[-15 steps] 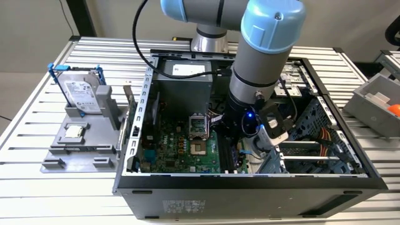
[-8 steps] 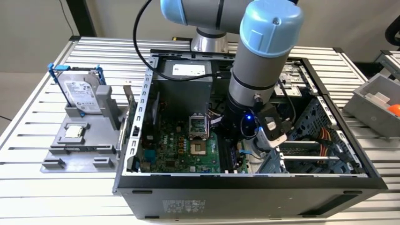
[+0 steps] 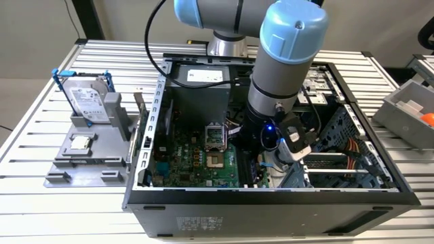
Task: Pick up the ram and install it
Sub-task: 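Insert the ram into the slot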
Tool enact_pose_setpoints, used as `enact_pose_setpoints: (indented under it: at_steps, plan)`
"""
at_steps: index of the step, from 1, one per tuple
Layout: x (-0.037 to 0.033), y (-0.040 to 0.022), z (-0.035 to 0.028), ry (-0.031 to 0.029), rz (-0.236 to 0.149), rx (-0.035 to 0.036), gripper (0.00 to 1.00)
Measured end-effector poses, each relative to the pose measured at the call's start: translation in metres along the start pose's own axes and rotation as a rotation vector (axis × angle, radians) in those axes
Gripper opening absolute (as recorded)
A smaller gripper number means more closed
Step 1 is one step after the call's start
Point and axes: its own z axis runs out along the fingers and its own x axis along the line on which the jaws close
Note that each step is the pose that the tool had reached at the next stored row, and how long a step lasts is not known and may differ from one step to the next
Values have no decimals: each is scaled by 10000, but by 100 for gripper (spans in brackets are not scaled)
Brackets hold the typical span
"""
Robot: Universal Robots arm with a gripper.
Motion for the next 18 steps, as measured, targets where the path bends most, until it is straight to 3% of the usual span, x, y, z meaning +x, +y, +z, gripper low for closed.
enact_pose_setpoints:
  at_steps: [3,11,14,15,18]
  plan:
    - [-1,-2,-51,14,1,21,100]
    - [-11,3,-360,32,2,19,100]
    - [-11,3,-365,33,3,11,100]
    - [-11,3,-365,33,3,11,0]
    - [-11,2,-366,33,2,8,0]
